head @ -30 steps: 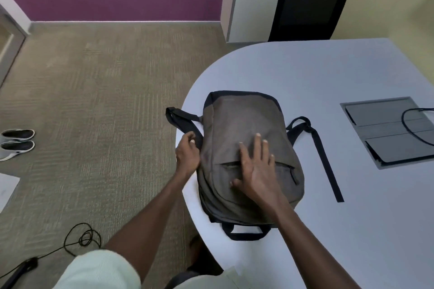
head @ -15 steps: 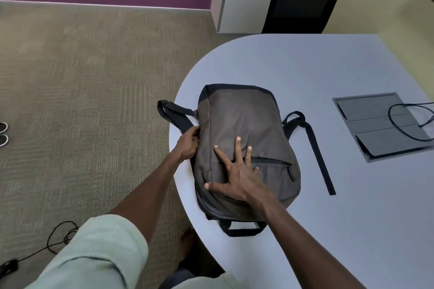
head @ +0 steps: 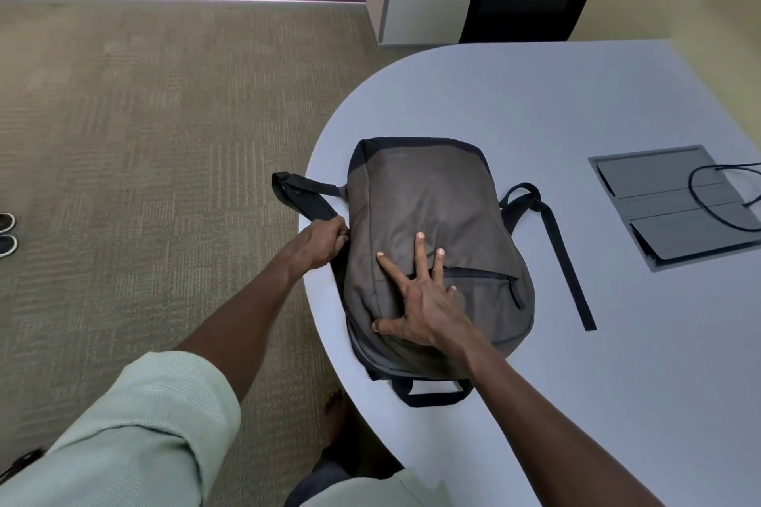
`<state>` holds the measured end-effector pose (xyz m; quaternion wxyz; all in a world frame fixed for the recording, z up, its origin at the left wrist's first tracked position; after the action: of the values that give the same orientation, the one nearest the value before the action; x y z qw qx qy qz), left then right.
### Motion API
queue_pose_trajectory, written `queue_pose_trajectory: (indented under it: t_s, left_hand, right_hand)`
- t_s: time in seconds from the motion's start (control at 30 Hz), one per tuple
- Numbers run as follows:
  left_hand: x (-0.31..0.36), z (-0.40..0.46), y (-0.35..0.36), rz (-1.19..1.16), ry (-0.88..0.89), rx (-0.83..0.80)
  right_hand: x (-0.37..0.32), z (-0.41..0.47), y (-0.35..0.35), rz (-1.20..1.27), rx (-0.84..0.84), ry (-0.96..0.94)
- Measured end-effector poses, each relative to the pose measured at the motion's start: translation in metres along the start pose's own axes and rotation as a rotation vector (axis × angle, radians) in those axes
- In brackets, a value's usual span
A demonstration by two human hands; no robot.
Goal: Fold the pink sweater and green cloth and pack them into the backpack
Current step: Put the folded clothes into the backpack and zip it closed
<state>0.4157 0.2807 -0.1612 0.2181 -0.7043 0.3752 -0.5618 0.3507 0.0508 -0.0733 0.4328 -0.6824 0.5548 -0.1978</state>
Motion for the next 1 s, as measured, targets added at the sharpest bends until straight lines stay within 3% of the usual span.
queue_pose_trajectory:
  t_s: [0.23, 0.7, 0.87, 1.0]
  left_hand:
    - [0.006, -0.029, 0.008, 0.135, 0.176, 0.073]
    - [0.029, -0.162, 0.074, 0.102, 0.240, 0.135]
    - [0.060, -0.204, 0.123, -0.010, 0.160, 0.159]
    - [0.082, -0.219, 0.150, -0.146, -0.045, 0.262]
  right_hand:
    - [0.004, 0.008, 0.002, 0.018, 0.016, -0.022]
    - [0.001, 0.012, 0.009, -0.051, 0.018, -0.039]
    - [0.002, 0.012, 0.010, -0.032, 0.010, -0.042]
    - [0.007, 0.005, 0.002, 0.062, -0.036, -0.092]
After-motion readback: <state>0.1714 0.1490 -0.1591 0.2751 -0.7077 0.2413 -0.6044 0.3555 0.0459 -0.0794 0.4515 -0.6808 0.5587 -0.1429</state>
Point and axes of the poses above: each hand's wrist, its own z-axis towards the middle knuckle, its own y-axis out of the palm, x = y × z, the point moved 1 cm from there along z, towards the middle knuckle, and after that the axes turned 3 degrees about -z, right-handed, at the moved point
